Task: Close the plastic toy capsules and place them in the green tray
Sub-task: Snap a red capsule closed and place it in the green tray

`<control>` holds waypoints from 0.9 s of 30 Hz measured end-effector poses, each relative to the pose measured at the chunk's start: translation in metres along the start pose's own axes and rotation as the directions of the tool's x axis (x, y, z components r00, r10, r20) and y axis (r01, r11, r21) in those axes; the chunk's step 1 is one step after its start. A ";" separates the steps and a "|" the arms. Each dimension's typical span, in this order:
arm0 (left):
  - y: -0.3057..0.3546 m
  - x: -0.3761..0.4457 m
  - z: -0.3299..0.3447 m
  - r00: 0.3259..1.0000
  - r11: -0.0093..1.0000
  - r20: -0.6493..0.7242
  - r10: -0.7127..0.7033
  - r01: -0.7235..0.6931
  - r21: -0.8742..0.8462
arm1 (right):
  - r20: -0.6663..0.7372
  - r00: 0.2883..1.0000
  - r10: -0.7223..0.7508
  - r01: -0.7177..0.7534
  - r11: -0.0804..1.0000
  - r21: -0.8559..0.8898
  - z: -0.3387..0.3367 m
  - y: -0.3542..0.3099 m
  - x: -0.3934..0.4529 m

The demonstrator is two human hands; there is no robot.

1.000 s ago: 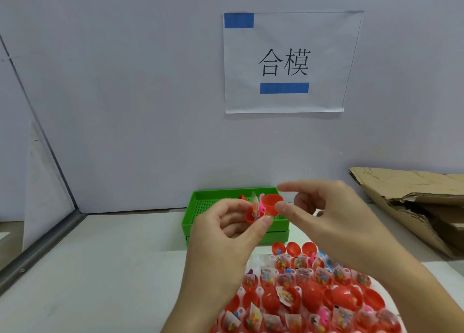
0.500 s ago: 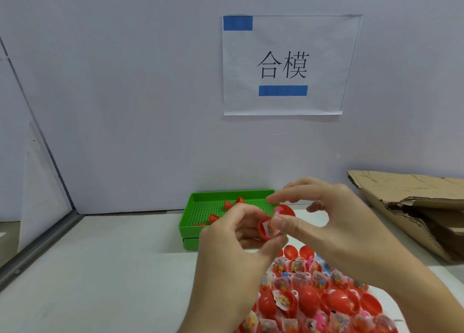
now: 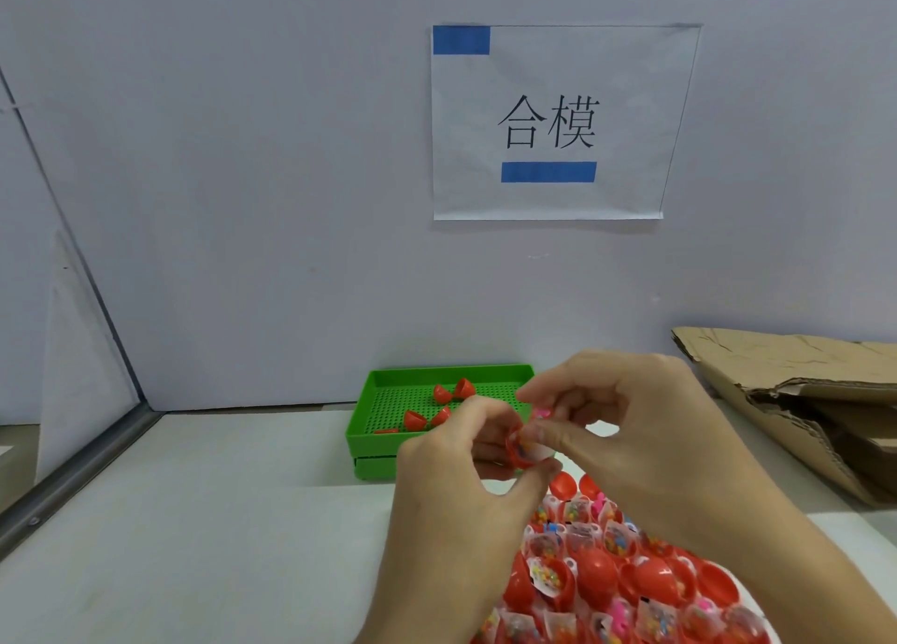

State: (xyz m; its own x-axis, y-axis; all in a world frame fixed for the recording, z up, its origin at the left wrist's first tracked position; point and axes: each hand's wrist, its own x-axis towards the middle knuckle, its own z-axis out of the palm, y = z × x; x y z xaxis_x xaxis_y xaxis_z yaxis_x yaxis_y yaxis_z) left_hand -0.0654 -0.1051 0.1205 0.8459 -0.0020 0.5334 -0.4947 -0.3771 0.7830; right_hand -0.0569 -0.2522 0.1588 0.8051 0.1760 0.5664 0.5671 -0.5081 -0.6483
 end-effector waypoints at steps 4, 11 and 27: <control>-0.001 -0.001 0.001 1.000 1.000 0.004 0.013 -0.013 -0.003 | -0.010 1.000 -0.019 0.019 0.999 -0.044 -0.001 -0.003 0.000; -0.003 -0.002 0.000 0.999 0.998 -0.003 0.048 -0.049 -0.032 | -0.073 0.997 -0.030 0.026 0.998 -0.051 0.006 -0.006 -0.001; -0.004 0.004 -0.004 0.996 0.925 0.057 -0.075 0.091 -0.369 | -0.053 0.999 0.004 0.000 0.997 0.073 -0.002 0.002 0.002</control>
State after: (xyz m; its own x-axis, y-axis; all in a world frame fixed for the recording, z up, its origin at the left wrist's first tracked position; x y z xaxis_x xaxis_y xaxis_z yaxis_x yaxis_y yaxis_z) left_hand -0.0613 -0.1000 0.1205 0.8905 -0.0269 0.4543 -0.4546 -0.0072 0.8907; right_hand -0.0549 -0.2542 0.1595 0.7970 0.1286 0.5901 0.5780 -0.4455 -0.6837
